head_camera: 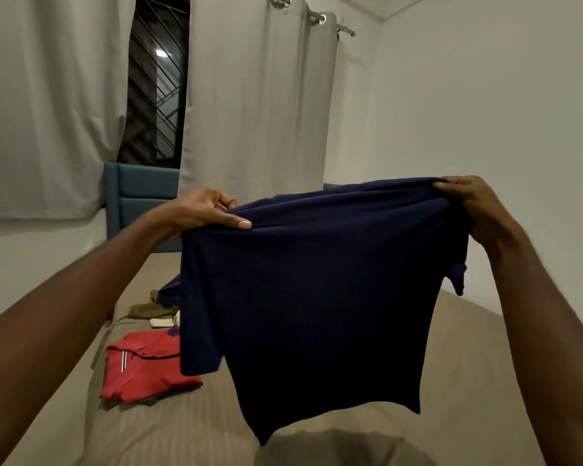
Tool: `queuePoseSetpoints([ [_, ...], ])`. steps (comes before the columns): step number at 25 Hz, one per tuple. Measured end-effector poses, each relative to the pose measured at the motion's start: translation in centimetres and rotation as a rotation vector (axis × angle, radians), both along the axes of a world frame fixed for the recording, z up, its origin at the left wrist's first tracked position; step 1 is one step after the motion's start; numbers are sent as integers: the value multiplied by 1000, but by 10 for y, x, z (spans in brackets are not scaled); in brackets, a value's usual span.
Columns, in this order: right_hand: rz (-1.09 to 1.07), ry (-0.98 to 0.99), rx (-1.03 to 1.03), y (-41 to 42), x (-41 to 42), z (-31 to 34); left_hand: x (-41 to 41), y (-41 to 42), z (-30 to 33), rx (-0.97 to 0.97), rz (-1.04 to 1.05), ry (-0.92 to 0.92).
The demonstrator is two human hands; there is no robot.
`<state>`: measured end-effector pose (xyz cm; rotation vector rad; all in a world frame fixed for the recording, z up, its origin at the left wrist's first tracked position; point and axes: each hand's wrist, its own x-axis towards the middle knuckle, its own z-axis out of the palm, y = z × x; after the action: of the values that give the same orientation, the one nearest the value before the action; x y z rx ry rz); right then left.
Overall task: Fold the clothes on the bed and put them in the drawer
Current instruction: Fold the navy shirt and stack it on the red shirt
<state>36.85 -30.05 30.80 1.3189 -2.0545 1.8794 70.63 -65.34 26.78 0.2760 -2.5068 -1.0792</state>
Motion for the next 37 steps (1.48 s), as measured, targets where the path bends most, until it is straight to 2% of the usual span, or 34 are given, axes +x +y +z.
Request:
queuePoseSetpoints([
  [2,34,-10,-16,8,-8,4,6,-6,1,-24,-23,-49],
  [5,64,-38,75,5,-21,0,-1,-19,-5,1,2,-111],
  [9,9,-146,160,-35,-71,-40,-26,-61,-45,92,72,-175],
  [13,-43,-245,331,-105,-134,-117,-69,-122,-129,237,200,-180],
  [18,-67,-296,540,-223,-222,-252,-155,-207,-280,455,440,-139],
  [21,-173,-309,607,-287,-262,-333,-209,-234,-352,630,549,-80],
  [23,-277,-273,684,-316,-281,-383,-228,-238,-388,572,628,-47],
  [26,-371,-68,906,-326,-270,-443,-223,-212,-433,294,566,-109],
  [28,-310,4,880,-312,-247,-474,-205,-175,-461,194,500,-175],
  [31,-326,55,831,-257,-210,-517,-172,-89,-494,206,560,-148],
  [34,-461,54,944,-185,-165,-547,-142,-1,-513,223,743,-184],
  [37,-543,47,985,-124,-125,-546,-131,63,-508,295,806,-236],
])
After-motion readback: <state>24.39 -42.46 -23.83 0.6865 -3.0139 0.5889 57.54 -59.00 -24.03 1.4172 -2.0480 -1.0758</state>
